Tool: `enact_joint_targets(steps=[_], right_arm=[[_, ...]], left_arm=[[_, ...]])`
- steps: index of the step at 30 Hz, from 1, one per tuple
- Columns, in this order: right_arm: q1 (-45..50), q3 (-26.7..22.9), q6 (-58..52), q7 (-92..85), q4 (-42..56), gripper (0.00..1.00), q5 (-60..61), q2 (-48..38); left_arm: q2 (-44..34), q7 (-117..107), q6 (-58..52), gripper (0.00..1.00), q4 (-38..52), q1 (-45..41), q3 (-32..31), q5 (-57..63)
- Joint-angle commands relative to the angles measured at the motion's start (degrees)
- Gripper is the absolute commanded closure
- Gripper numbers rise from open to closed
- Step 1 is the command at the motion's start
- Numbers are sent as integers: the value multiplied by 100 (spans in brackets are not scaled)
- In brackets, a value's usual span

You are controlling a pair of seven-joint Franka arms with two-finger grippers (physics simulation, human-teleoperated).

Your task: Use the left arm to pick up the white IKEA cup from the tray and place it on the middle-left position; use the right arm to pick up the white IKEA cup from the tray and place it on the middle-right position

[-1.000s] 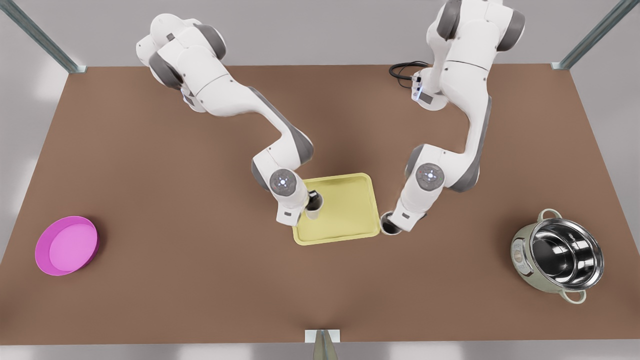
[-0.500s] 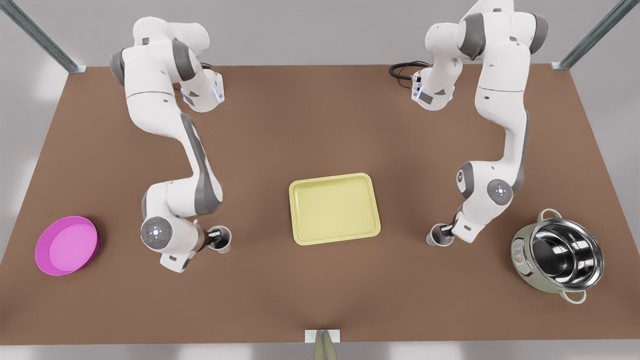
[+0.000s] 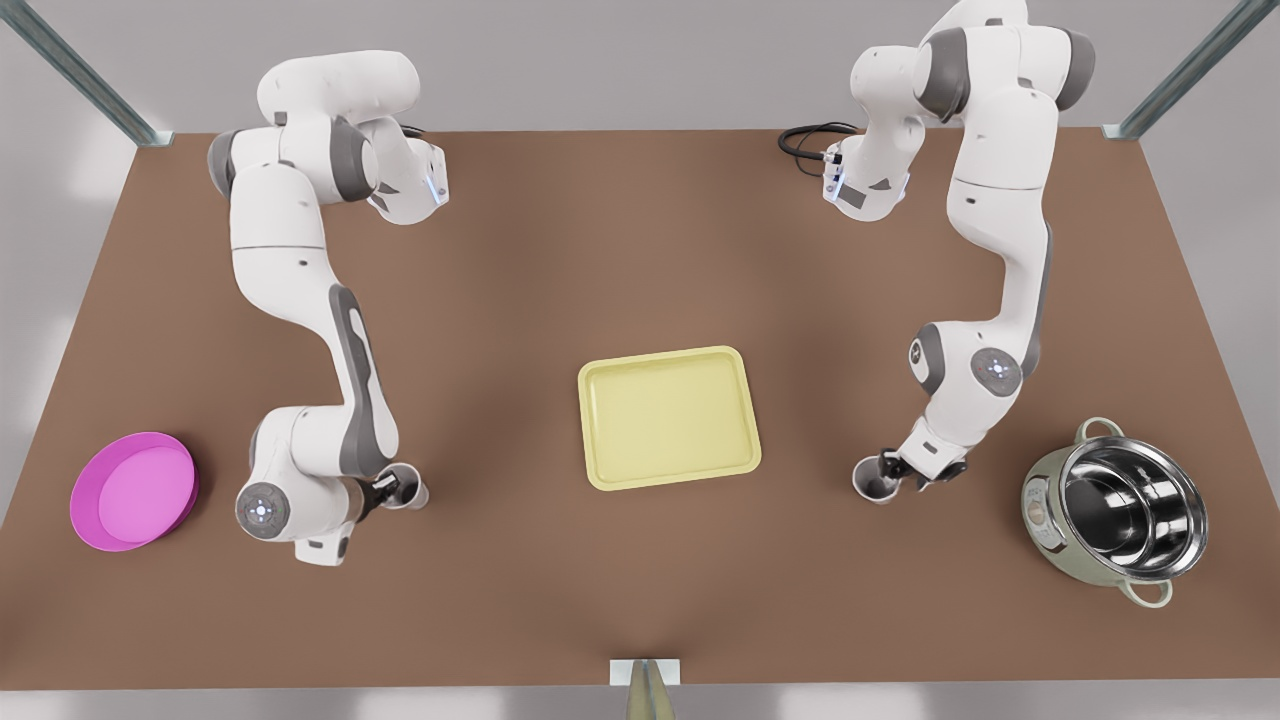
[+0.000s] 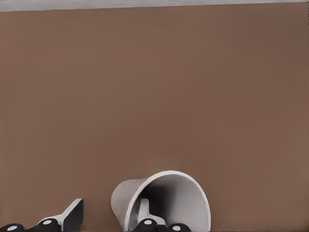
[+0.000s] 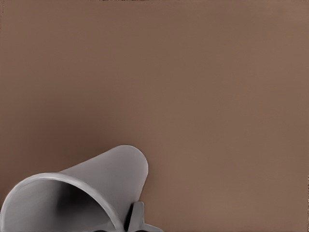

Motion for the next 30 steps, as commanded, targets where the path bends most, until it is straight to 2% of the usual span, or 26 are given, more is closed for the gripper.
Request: enact_joint_targets(steps=[1, 2, 4, 8, 9, 10, 13, 15, 16, 17, 18, 19, 21, 24, 30], right_arm=[[-1, 1, 328, -1963, 2, 83, -41, 5], [7, 1, 319, -1937, 11, 64, -32, -4], [-1, 1, 275, -1928, 2, 53, 152, -13], [7, -8, 214, -1902, 11, 48, 170, -57], [7, -26, -76, -1876, 20, 47, 170, -153], [16, -17, -550, -1718, 28, 44, 170, -382], [69, 27, -1886, -1147, 37, 39, 161, -1348], [95, -26, -2116, -6, 55, 21, -146, -2051], [69, -17, -2116, 1014, 46, 6, -190, -2438], [112, 0, -2029, 1227, 37, 0, -819, -2675], [140, 54, -2264, 2024, 55, 0, -1124, -2702], [-81, 159, -2467, 3064, -138, 0, -910, -2975], [-81, 168, -393, 3125, -3311, 0, -955, -4803], [-63, 212, 3, 3266, -3689, 0, -867, -4865], [-63, 212, 11, 3275, -3637, 0, -876, -4768]], left_arm=[[-5, 1301, -12, 0, 8, 3, 16, 5], [12, 1538, -12, 0, 69, 107, 34, 5], [21, 1565, -12, 0, 78, 126, 25, -4], [12, 1548, -29, 0, 122, 117, 25, -4], [-5, 1548, -56, 0, 113, 117, 25, -4], [-154, 1521, -468, 0, 122, 117, 25, -4], [-1235, 1074, -2769, 0, 262, 108, 16, 5], [-1306, -514, -4791, 0, 1448, 108, -10, -12], [-1324, -747, -5844, 0, 2185, 108, 16, 5], [-1735, -632, -6234, 0, 2408, 117, 104, 136], [-2439, -650, -5815, 0, 1803, 64, -28, 840], [-2555, -650, -5312, 0, 1484, 64, -28, 796], [-2370, -711, -5373, 0, 1669, 38, -36, 787], [-2273, -650, -5312, 0, 1730, -6, -36, 674], [-2212, -685, -5320, 0, 1775, -6, -36, 603]])
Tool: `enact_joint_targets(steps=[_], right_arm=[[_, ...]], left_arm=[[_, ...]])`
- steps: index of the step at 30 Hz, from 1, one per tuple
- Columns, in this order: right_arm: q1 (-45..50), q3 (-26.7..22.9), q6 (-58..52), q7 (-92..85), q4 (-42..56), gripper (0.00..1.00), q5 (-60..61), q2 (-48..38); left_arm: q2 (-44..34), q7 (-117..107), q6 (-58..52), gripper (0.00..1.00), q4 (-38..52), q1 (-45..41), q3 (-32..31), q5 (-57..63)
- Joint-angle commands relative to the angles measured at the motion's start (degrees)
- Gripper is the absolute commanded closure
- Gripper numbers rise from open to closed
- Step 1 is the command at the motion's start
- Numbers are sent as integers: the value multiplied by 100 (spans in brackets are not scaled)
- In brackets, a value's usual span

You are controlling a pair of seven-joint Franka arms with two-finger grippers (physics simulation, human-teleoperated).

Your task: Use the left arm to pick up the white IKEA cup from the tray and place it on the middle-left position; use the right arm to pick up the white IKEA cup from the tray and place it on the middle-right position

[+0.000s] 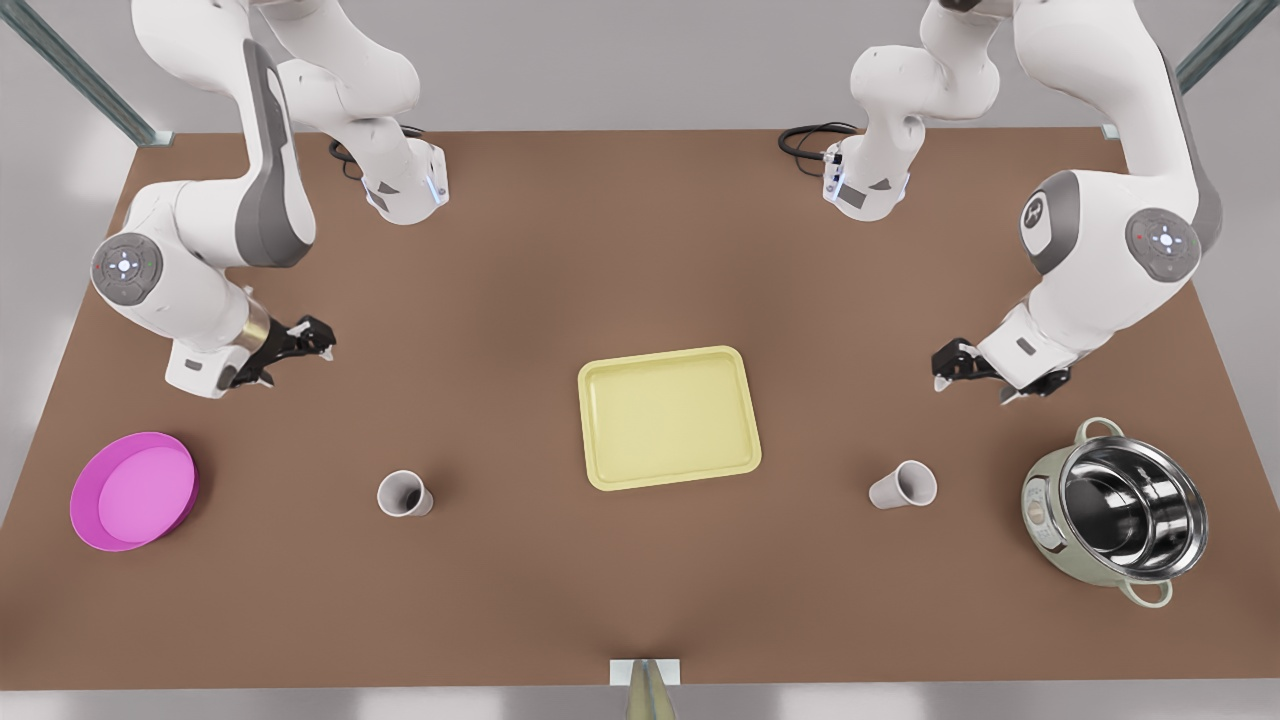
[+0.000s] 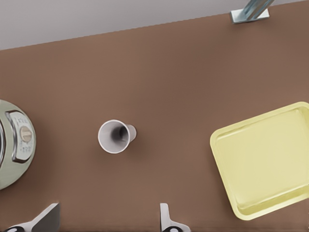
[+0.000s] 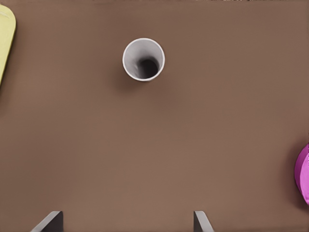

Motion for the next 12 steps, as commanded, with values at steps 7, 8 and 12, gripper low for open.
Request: enact_joint_targets(steps=[7, 8, 12], right_arm=[[140, 5, 294, 1893, 38, 0, -16, 43], [140, 5, 294, 1893, 38, 0, -16, 43], [140, 5, 286, 1893, 38, 0, -16, 43]], left_arm=[[70, -604, -200, 0, -6, 14, 10, -7], [70, -604, -209, 0, -6, 14, 10, -7], [70, -613, -209, 0, -6, 14, 10, -7]])
